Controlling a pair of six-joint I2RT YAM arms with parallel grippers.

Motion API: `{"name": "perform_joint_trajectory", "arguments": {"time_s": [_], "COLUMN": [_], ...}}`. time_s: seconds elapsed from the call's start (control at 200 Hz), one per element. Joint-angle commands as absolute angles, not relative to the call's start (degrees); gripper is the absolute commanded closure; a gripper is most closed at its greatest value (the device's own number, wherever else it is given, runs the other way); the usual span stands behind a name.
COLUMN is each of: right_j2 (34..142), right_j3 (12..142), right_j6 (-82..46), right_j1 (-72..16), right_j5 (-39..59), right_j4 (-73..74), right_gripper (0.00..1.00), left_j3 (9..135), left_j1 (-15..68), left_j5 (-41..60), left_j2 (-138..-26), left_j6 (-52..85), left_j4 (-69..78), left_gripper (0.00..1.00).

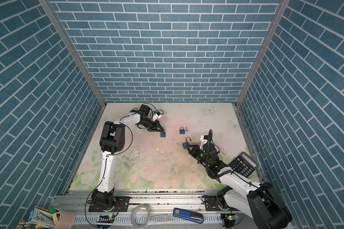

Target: Lock with the key

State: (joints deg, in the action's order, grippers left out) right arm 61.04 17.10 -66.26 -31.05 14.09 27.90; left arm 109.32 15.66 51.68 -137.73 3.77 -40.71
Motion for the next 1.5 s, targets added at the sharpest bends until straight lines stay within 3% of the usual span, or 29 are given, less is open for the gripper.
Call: {"name": "perform_joint_trajectory", "arguments": {"time_s": [0.0, 0.15, 0.35, 0.68, 1.06, 1.35, 1.49], "right_j2": [59.4, 58.4, 57.7, 57.3, 56.9, 62.1, 68.8], "right_j3": [18.9, 18.7, 18.4, 18.4, 19.8, 27.8, 33.3], "right_j6": [-66.7, -66.5, -66.6, -66.5, -65.8, -63.0, -62.3], "right_j1": [-30.7, -30.7, -30.8, -30.7, -30.8, -30.7, -30.8], "right_j5": [14.8, 14.6, 14.2, 14.3, 13.0, 11.2, 10.3], "right_j4": [27.6, 26.5, 26.2, 25.9, 22.9, 13.7, 13.2], "right_gripper": [1.00, 1.00, 1.00, 1.00, 1.00, 1.00, 1.00], "left_j3": [111.4, 114.2, 115.1, 116.4, 116.8, 108.5, 103.2], "left_j1": [15.4, 15.5, 14.9, 14.7, 14.1, 11.5, 11.5], "left_j5": [50.7, 50.7, 50.0, 45.7, 39.5, 39.7, 35.5], "left_j2": [-139.6, -141.6, -142.3, -143.9, -142.4, -128.5, -118.4], "left_j6": [2.2, 1.8, 2.6, 2.5, 6.0, 12.4, 15.6], "left_j4": [-42.9, -44.7, -44.2, -45.6, -44.7, -36.7, -36.0], "left_gripper": [0.95, 0.94, 0.82, 0.75, 0.61, 0.47, 0.46]}}
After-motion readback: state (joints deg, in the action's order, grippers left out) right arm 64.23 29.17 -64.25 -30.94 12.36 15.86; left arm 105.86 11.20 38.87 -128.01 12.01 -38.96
